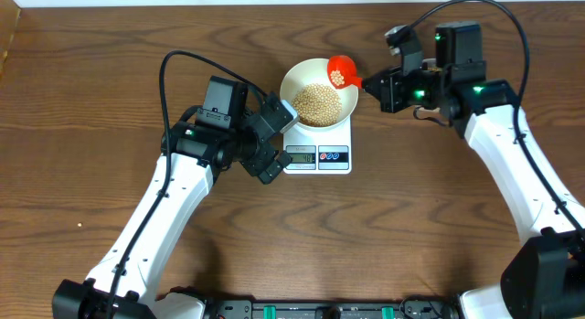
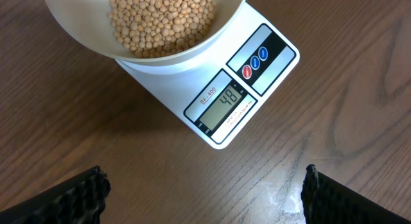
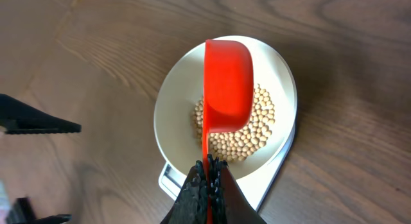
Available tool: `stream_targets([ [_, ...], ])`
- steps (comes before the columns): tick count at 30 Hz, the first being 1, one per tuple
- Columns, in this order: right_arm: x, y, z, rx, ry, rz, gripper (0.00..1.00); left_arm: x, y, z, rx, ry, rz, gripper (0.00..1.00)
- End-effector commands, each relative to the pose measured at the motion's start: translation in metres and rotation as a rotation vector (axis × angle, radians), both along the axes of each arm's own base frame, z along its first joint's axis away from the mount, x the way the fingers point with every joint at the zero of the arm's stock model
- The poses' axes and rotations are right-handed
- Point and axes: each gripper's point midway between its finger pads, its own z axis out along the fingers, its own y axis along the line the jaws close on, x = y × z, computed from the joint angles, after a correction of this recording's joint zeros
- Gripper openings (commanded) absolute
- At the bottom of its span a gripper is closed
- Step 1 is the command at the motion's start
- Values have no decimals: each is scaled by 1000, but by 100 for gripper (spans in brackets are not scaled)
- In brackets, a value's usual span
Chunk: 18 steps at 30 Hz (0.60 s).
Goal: Scoop item into bowl and weigh 50g on scale
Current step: 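Lift the red scoop and carry it over the beige bowl, then tilt the scoop over the bowl to pour chickpeas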
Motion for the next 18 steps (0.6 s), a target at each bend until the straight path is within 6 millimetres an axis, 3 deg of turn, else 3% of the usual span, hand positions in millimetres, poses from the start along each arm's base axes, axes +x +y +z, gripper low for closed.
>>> stream_targets([
  [1, 4, 3, 11, -77, -89, 6, 1, 1, 1, 4, 4, -16, -5, 98],
  [18, 4, 13, 7, -173, -163, 49, 1, 1, 1, 4, 4, -17, -5, 98],
])
